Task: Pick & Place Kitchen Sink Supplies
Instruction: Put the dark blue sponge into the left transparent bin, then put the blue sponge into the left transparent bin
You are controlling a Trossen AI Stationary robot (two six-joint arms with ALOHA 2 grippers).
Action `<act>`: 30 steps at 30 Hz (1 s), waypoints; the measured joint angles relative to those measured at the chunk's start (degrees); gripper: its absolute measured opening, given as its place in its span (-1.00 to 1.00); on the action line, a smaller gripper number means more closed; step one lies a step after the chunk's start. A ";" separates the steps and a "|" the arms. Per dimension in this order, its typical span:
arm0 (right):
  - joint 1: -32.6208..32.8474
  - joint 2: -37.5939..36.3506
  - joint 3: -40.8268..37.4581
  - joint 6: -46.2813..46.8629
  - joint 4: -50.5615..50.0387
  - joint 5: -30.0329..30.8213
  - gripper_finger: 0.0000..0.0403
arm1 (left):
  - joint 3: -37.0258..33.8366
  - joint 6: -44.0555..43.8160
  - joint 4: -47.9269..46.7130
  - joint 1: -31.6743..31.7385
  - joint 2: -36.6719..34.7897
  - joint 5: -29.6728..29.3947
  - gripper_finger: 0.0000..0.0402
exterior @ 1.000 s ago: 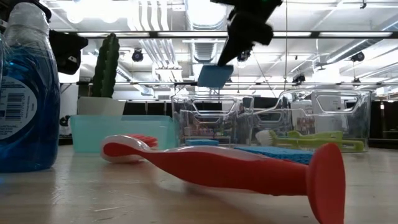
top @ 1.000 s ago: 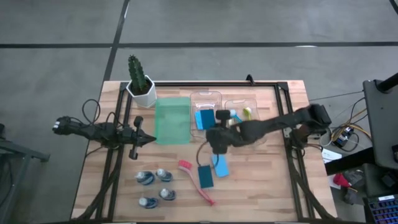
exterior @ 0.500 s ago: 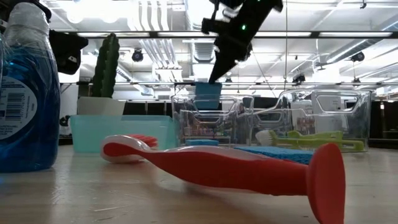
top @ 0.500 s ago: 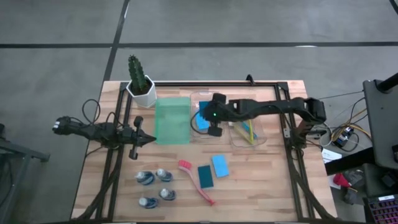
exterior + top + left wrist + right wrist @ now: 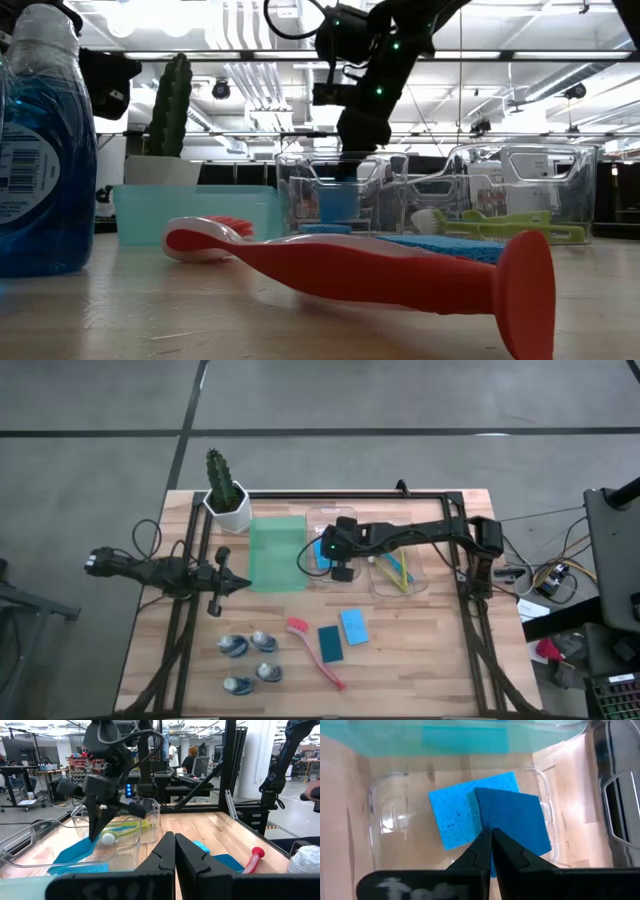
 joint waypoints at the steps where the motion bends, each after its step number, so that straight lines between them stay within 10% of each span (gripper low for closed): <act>1: -0.02 0.03 0.00 0.00 -0.09 0.01 -0.96 | 0.00 -0.01 0.00 0.01 0.00 0.00 -0.99; 30: 4.96 -5.47 2.69 5.87 -1.18 -0.45 -0.37 | 0.00 -0.01 0.00 0.01 0.00 0.00 -0.99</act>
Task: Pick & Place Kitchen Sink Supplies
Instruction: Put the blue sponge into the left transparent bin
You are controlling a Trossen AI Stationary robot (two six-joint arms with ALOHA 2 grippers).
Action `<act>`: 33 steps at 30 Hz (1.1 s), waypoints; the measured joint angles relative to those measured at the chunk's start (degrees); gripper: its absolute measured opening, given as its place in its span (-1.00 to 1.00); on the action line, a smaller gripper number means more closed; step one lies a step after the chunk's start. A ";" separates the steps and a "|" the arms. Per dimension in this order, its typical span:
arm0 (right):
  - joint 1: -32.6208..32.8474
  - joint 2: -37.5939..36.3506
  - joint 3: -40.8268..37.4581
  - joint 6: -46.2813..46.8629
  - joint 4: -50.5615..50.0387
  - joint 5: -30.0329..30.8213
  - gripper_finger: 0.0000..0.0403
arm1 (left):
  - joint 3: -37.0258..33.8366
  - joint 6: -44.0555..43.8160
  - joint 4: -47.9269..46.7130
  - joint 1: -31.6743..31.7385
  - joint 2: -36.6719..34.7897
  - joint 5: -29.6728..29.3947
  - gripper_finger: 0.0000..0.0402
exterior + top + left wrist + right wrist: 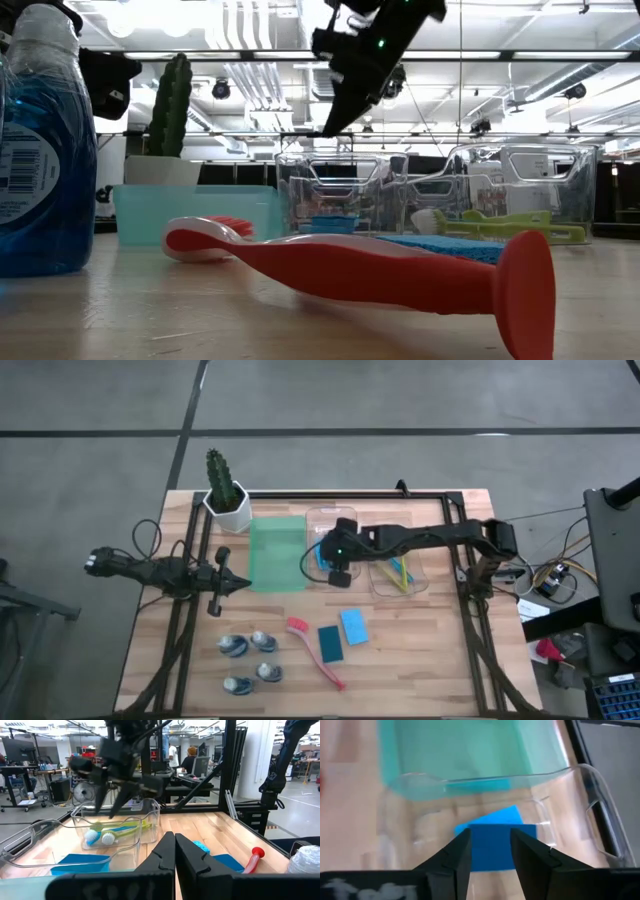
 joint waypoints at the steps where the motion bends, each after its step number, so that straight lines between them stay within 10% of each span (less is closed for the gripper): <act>1: 0.94 -0.31 0.00 0.18 -0.34 -0.04 -0.38 | 0.00 0.01 0.00 -0.01 -0.01 -0.02 -0.99; 33: 28.74 -1.30 -13.18 17.24 -1.81 -1.41 -0.38 | 0.00 -0.01 0.00 -0.01 0.00 0.00 -0.99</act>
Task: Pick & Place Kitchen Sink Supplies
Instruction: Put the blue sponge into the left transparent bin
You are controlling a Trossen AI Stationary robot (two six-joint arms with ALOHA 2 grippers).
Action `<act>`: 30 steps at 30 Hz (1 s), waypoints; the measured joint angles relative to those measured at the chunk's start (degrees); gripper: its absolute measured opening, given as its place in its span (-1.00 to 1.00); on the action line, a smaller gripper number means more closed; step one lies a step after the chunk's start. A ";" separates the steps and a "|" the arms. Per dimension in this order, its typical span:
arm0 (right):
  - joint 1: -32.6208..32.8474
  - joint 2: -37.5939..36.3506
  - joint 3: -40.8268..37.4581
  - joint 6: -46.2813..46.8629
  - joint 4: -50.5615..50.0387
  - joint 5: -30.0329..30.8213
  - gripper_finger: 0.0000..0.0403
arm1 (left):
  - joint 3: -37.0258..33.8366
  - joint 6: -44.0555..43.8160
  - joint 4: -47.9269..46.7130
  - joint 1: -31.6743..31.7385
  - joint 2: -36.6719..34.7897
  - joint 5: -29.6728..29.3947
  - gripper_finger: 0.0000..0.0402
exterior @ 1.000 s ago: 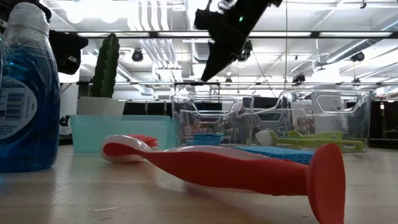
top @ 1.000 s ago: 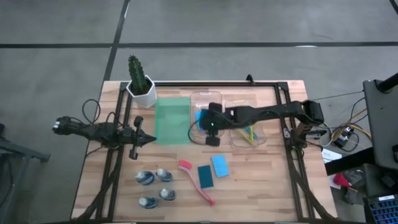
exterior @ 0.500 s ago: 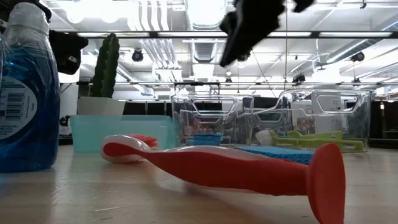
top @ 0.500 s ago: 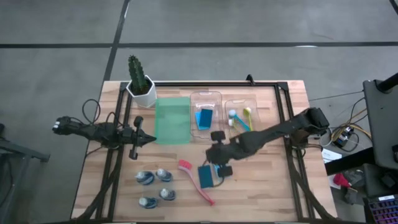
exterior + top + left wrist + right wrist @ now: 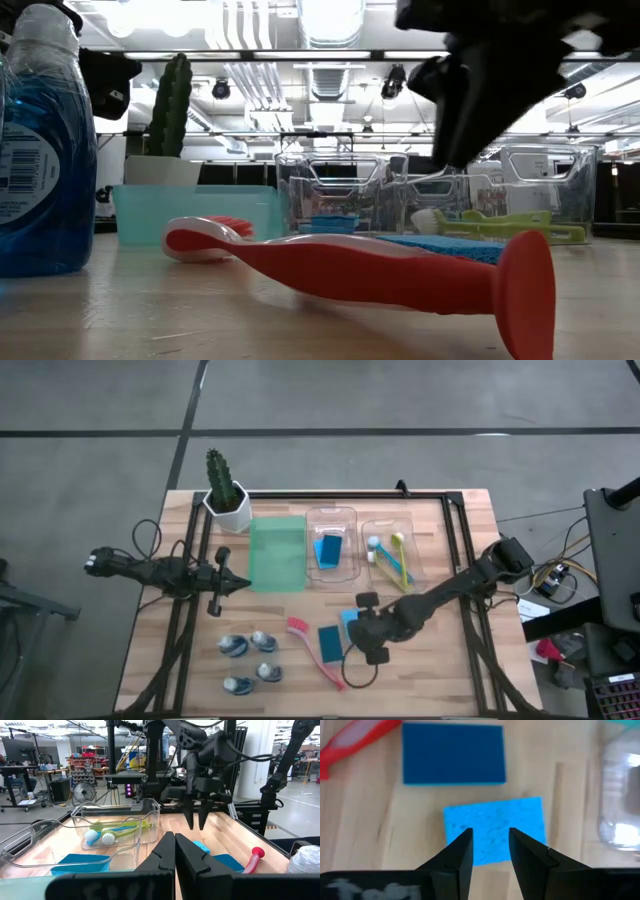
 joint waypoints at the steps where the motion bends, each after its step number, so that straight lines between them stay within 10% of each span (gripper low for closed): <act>1: 0.41 0.25 -0.73 -0.11 1.56 0.00 -0.37 | 0.00 0.00 0.00 0.02 0.00 -0.01 -0.99; 30: 3.14 6.76 -11.32 0.92 20.84 1.08 -0.40 | 0.00 0.02 0.00 0.00 0.19 0.00 -0.99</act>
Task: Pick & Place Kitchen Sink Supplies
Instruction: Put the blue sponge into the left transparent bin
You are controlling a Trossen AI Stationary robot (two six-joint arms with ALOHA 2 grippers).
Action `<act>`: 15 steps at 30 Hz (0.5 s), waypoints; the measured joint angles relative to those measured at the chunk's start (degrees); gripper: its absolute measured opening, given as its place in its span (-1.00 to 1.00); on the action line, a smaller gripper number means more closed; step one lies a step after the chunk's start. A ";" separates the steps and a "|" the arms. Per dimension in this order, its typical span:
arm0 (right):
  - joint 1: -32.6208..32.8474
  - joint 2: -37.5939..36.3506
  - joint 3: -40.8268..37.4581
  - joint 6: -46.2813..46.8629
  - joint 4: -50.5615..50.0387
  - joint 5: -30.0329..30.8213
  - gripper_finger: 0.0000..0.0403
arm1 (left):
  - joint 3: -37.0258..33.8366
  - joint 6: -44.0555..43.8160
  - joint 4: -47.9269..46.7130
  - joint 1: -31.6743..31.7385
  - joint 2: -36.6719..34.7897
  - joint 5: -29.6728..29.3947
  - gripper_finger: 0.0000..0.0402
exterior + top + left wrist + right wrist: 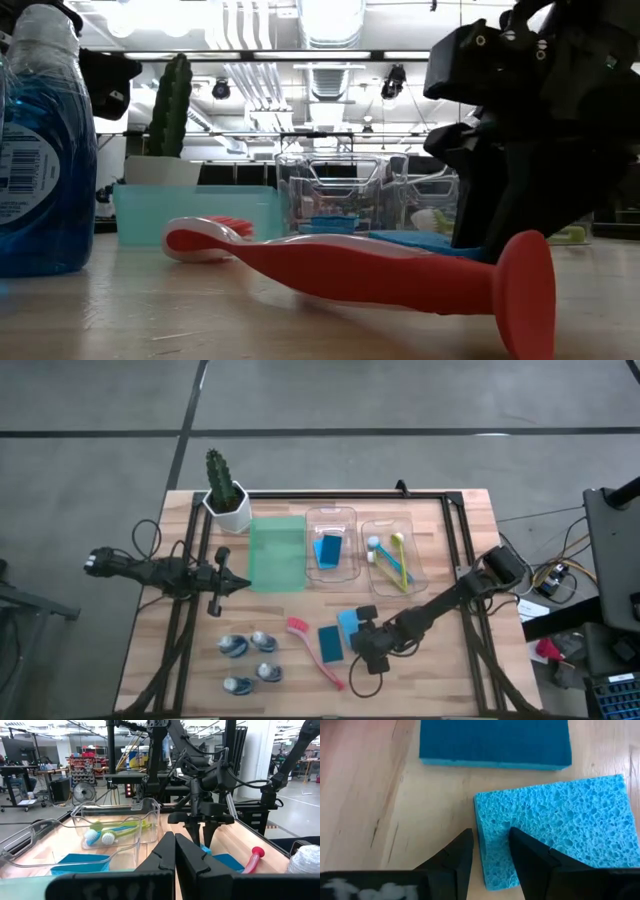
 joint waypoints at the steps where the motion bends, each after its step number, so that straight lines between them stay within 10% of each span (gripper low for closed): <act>1: 0.00 0.04 0.34 0.00 -0.19 0.24 -0.44 | 0.00 -0.02 0.00 0.00 0.02 0.00 -0.99; 15: -0.24 0.47 10.78 -4.08 -14.29 6.14 -0.96 | 0.00 0.00 0.00 0.01 0.05 0.00 -0.99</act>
